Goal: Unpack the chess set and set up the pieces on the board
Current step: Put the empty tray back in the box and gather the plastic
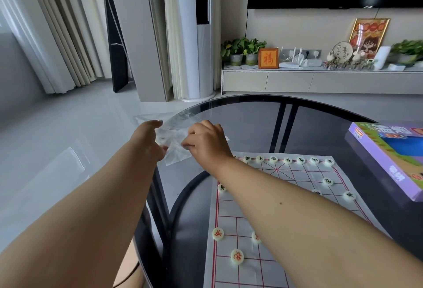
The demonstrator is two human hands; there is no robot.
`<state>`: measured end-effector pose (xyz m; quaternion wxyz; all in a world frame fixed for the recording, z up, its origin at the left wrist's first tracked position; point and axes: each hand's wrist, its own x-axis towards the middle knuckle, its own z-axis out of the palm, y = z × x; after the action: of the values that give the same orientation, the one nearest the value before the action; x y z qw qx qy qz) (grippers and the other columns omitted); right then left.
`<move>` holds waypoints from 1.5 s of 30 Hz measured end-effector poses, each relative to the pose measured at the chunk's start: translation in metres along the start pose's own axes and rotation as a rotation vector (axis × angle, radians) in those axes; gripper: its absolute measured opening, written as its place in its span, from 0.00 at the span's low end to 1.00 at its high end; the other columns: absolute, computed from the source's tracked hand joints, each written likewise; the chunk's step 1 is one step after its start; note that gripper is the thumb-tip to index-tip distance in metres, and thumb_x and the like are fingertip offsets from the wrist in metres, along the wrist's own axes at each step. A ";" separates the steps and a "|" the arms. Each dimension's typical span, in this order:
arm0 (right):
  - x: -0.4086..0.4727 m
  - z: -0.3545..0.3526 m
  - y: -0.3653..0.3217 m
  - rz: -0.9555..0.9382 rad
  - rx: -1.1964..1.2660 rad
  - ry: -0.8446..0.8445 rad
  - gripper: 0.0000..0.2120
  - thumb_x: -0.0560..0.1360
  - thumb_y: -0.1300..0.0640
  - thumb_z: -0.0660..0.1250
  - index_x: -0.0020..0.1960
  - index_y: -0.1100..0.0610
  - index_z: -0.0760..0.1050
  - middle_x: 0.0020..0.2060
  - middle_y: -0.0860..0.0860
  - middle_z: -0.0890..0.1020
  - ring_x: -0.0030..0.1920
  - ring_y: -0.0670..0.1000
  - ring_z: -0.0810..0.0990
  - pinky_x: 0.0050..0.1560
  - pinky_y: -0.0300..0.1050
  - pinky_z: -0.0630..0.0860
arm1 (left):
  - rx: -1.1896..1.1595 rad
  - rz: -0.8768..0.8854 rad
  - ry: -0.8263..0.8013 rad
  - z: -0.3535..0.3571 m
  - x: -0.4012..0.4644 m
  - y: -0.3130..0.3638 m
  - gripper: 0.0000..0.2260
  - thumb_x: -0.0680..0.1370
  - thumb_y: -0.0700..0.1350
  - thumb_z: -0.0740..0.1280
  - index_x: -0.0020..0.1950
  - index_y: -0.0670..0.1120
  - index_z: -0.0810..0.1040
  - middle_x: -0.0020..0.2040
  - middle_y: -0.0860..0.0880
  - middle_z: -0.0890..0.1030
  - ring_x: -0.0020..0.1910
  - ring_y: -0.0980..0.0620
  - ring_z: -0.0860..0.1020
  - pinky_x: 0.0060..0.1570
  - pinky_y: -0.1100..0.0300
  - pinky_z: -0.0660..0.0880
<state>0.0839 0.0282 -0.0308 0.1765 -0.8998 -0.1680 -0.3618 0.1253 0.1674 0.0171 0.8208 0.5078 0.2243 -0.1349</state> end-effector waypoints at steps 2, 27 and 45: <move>-0.003 -0.002 -0.001 -0.131 0.058 -0.020 0.05 0.64 0.64 0.75 0.36 0.55 0.83 0.34 0.50 0.78 0.38 0.56 0.76 0.39 0.47 0.70 | 0.079 -0.019 -0.014 -0.006 0.006 0.003 0.11 0.78 0.42 0.64 0.56 0.37 0.71 0.43 0.40 0.75 0.38 0.47 0.76 0.42 0.57 0.74; -0.029 -0.195 0.032 0.941 1.437 0.105 0.40 0.74 0.72 0.63 0.77 0.47 0.50 0.40 0.60 0.84 0.37 0.54 0.84 0.39 0.45 0.82 | 0.003 0.227 -0.730 0.010 -0.109 -0.006 0.40 0.70 0.22 0.53 0.75 0.55 0.59 0.58 0.32 0.75 0.57 0.38 0.79 0.42 0.59 0.80; -0.024 -0.229 0.013 0.271 -0.022 -0.154 0.04 0.69 0.51 0.75 0.39 0.49 0.80 0.50 0.46 0.70 0.54 0.44 0.64 0.53 0.37 0.60 | 1.341 1.258 0.002 -0.018 -0.138 -0.019 0.07 0.70 0.54 0.73 0.46 0.54 0.82 0.52 0.51 0.74 0.56 0.46 0.68 0.53 0.57 0.65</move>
<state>-0.0622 -0.0880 0.1042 0.2006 -0.9412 -0.0542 -0.2665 -0.0065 0.1745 0.0651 0.2765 0.9061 -0.2177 0.2349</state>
